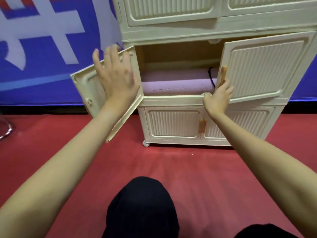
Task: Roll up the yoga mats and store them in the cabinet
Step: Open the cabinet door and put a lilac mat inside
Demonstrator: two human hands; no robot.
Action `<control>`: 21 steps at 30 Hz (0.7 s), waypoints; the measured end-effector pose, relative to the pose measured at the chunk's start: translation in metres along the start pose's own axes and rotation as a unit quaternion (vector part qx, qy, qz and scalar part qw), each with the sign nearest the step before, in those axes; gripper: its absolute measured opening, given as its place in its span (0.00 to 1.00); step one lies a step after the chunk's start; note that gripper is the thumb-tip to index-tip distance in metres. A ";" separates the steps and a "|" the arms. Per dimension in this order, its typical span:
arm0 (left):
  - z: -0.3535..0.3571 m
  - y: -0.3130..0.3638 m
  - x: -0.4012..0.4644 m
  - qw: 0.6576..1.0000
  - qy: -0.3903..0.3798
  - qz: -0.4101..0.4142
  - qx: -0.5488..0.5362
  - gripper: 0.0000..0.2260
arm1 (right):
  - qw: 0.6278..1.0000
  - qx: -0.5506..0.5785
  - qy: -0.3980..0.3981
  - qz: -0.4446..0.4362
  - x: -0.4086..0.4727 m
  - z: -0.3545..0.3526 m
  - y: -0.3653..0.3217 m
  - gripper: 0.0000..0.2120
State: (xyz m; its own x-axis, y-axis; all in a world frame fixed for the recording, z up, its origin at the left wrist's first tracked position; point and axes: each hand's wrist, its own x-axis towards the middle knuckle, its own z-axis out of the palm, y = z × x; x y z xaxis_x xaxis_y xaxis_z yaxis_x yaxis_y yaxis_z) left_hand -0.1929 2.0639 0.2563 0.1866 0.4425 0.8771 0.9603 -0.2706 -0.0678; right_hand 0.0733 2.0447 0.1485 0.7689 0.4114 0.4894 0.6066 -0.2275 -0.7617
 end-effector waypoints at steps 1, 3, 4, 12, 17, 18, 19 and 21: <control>-0.009 -0.002 0.004 0.998 -0.023 -0.029 0.045 0.14 | 1.000 -0.002 -0.008 0.008 0.002 0.002 -0.003 0.31; -0.019 -0.005 0.008 0.988 -0.087 -0.079 0.105 0.17 | 1.000 -0.003 -0.021 0.018 0.003 0.003 -0.007 0.31; -0.021 -0.007 0.010 0.981 -0.122 -0.091 0.122 0.20 | 1.000 -0.006 -0.024 0.018 0.004 0.003 -0.008 0.32; -0.040 0.008 0.021 0.954 -0.259 -0.027 0.151 0.11 | 0.992 -0.062 -0.052 -0.092 0.013 -0.010 0.012 0.20; -0.069 0.048 0.035 0.968 -0.241 0.024 0.074 0.10 | 0.980 -0.069 -0.090 -0.161 0.024 -0.028 0.024 0.14; -0.074 0.057 0.034 0.970 -0.233 0.036 0.052 0.11 | 0.981 -0.062 -0.096 -0.155 0.025 -0.031 0.023 0.13; -0.076 0.066 0.033 0.974 -0.220 0.049 0.027 0.10 | 0.982 -0.056 -0.101 -0.147 0.026 -0.033 0.023 0.12; -0.074 0.082 0.029 0.978 -0.195 0.074 -0.025 0.08 | 0.983 -0.043 -0.112 -0.138 0.030 -0.037 0.023 0.10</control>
State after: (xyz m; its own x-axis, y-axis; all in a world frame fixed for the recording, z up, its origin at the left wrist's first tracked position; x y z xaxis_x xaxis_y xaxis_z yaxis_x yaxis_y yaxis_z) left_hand -0.1242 1.9909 0.3113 0.3964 0.6853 0.6109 0.9075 -0.3931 -0.1479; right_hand 0.1176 2.0191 0.1609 0.5154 0.6491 0.5595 0.8078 -0.1501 -0.5700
